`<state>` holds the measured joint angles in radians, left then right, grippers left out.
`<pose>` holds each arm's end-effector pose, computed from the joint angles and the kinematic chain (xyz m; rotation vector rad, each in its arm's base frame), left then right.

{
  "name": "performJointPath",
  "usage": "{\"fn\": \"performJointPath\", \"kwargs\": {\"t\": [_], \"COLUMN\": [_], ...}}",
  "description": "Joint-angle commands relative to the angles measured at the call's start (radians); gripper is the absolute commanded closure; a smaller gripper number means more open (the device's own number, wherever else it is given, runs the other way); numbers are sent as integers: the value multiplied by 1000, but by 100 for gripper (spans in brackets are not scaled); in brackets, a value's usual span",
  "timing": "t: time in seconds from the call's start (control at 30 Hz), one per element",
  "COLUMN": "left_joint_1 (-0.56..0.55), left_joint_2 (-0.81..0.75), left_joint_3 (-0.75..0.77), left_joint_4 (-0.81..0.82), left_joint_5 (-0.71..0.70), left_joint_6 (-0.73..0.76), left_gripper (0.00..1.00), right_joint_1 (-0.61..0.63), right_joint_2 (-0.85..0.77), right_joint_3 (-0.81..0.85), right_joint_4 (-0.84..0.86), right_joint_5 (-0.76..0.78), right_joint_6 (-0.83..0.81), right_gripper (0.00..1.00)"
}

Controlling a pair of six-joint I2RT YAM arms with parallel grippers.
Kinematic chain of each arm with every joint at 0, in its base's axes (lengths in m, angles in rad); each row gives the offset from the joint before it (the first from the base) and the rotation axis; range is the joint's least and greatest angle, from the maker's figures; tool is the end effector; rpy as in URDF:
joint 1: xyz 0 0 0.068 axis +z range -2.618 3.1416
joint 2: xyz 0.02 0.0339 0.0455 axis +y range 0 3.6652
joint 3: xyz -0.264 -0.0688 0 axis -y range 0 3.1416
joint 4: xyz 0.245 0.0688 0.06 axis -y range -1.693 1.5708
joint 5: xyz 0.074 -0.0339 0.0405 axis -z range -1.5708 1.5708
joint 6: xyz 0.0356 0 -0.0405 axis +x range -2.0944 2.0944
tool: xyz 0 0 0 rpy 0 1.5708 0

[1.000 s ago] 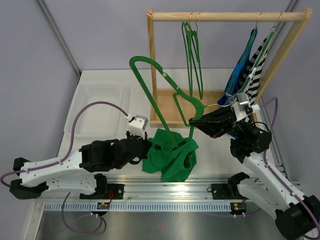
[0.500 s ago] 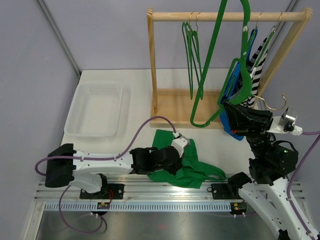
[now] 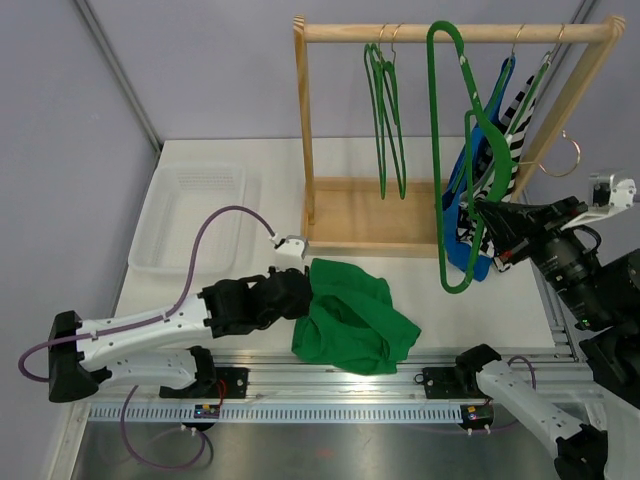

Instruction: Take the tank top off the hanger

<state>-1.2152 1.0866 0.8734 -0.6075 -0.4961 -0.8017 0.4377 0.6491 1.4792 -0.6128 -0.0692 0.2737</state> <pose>0.0928 -0.2013 0.2769 0.2478 2.2986 -0.4556 0.0331 0.0182 0.5180 -0.1725 1.3725 0.6440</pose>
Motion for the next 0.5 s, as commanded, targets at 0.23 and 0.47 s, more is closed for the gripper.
{"fn": "performJointPath", "kwargs": {"t": [0.23,0.47], "left_joint_1": [11,11], "left_joint_2": [-132,-203], "left_joint_3": [39,75], "left_joint_4": [-122,-215], "left_joint_5": [-30,-24], "left_joint_6": [38,67], "left_gripper": [41,1], "right_joint_1": [4,3], "right_joint_2": [270,472], "right_joint_3": [374,453], "right_joint_4": [-524,-541], "right_joint_5": [163,255], "right_joint_6": [-90,-122], "right_gripper": [100,100]}}
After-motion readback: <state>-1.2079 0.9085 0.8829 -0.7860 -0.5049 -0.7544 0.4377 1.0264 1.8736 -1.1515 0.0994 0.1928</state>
